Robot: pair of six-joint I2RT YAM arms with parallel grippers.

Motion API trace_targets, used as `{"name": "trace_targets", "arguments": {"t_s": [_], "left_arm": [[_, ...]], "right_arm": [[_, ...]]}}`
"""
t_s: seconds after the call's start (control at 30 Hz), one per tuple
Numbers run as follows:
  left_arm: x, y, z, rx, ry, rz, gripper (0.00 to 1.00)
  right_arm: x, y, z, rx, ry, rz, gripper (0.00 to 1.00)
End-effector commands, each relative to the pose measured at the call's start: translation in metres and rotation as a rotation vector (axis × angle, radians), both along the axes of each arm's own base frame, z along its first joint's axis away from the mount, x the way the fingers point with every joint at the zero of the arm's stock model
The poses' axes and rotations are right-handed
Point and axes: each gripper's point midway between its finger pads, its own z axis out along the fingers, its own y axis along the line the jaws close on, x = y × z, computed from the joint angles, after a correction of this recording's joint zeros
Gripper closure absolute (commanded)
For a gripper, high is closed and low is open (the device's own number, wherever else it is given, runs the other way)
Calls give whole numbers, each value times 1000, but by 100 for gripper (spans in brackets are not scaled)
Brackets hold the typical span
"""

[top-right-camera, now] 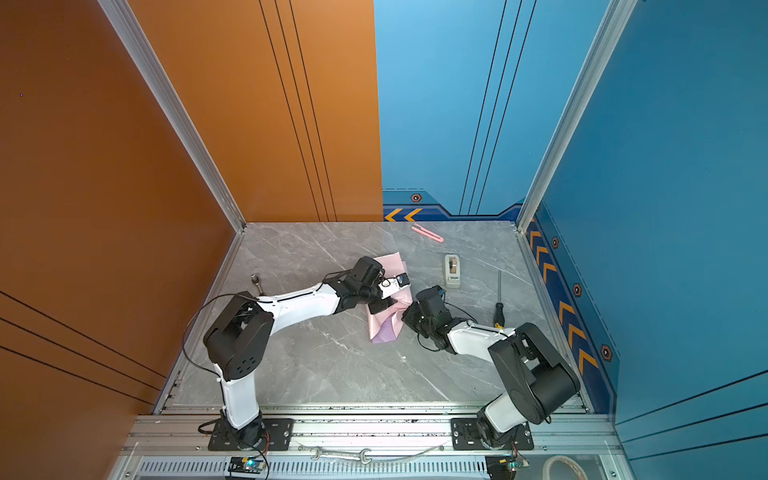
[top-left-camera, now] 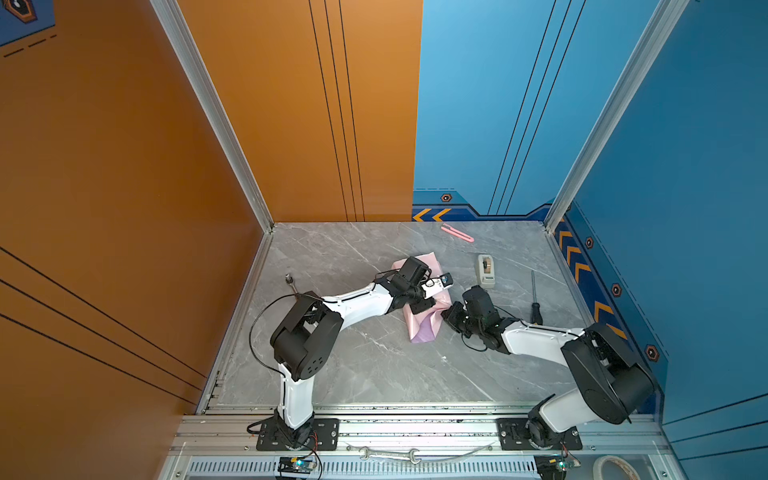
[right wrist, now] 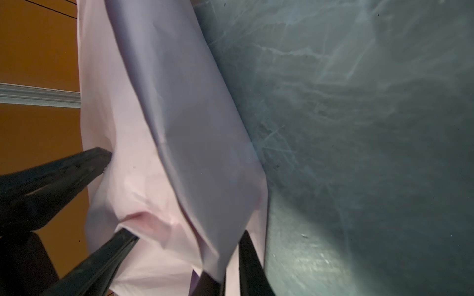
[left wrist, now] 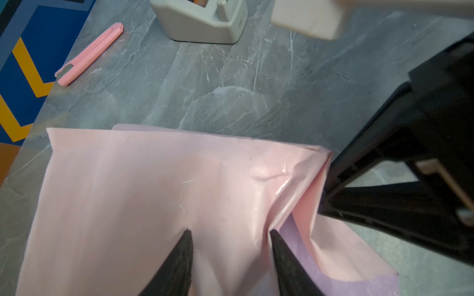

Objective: Wrap the gift box in paper

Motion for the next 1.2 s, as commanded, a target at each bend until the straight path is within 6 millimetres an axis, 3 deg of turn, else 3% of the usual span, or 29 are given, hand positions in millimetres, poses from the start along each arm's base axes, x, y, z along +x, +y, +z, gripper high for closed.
{"name": "trace_targets", "arguments": {"t_s": [0.0, 0.27, 0.67, 0.9, 1.03, 1.17], "left_arm": [[-24, 7, -30, 56, 100, -22, 52], [-27, 4, -30, 34, 111, -29, 52], [-23, 5, -27, -6, 129, -8, 52], [-22, 5, -27, -12, 134, -3, 52], [-20, 5, -26, -21, 138, 3, 52], [-21, 5, -26, -27, 142, 3, 52]], "right_arm": [[21, 7, 15, 10, -81, -36, 86], [26, 17, 5, -31, -96, -14, 81], [-4, 15, -42, -123, 9, 49, 74], [-11, 7, -13, -94, -61, 83, 64], [-11, -6, 9, -46, -90, 83, 57], [-11, -26, 19, -23, -63, 51, 53]]}}
